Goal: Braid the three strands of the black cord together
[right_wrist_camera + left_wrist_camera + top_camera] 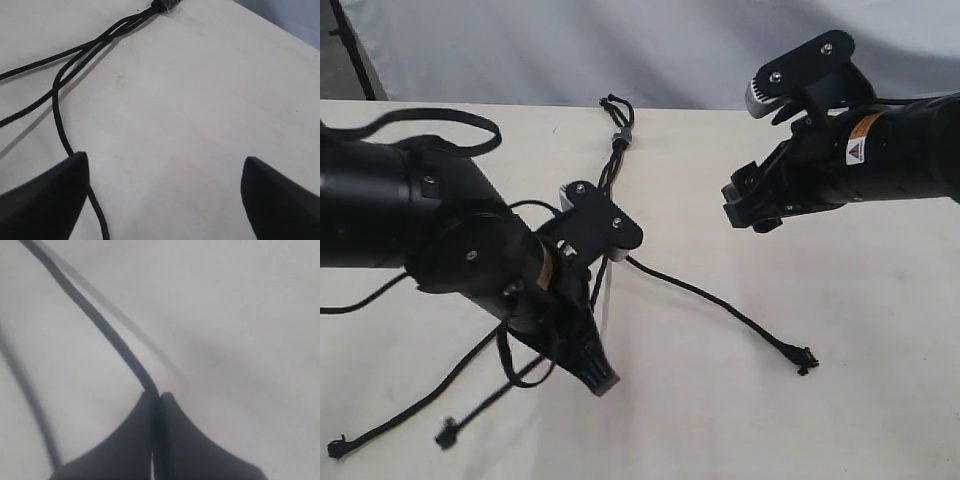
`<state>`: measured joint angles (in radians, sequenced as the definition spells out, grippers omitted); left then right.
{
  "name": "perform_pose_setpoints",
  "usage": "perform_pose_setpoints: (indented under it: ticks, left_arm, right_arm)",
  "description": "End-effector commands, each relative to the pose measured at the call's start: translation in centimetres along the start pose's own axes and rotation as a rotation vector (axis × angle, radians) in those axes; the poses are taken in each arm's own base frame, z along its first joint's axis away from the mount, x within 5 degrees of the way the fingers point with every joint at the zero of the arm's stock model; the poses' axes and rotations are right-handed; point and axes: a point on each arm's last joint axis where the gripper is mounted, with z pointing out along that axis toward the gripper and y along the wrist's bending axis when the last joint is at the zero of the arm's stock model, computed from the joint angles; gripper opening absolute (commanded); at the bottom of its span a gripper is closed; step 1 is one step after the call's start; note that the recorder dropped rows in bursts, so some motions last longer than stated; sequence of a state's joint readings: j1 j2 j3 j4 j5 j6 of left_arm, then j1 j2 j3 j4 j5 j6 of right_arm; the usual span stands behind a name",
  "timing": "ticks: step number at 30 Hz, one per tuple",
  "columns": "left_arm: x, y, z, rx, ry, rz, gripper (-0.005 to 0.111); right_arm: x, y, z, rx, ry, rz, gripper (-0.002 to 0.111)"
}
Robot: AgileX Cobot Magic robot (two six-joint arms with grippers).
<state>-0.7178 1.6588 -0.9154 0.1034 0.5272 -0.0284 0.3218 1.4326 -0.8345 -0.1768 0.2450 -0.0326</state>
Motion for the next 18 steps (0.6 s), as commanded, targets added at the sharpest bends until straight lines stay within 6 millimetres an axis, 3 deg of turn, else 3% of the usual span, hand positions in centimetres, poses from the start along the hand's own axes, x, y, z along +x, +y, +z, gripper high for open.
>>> perform_pose_setpoints:
  ticks: [1,5,12,18]
  left_arm:
    - [0.5,1.7,-1.6,-0.175,0.060,0.228,0.001]
    - [1.2,4.0,-0.3,-0.245,0.116,0.277,0.001]
    - [3.1,8.5,3.1,-0.249,0.191,0.154,0.001]
    - [4.8,8.5,5.6,-0.192,0.207,0.118,0.001]
  right_arm:
    - [0.7,0.1,1.3,-0.007,0.037,-0.005,0.078]
    - [1.1,0.3,2.4,-0.014,0.061,-0.024,0.078]
    - [1.7,0.5,3.8,-0.026,0.084,-0.057,0.078]
    - [1.6,0.5,4.0,-0.026,0.064,-0.065,0.078]
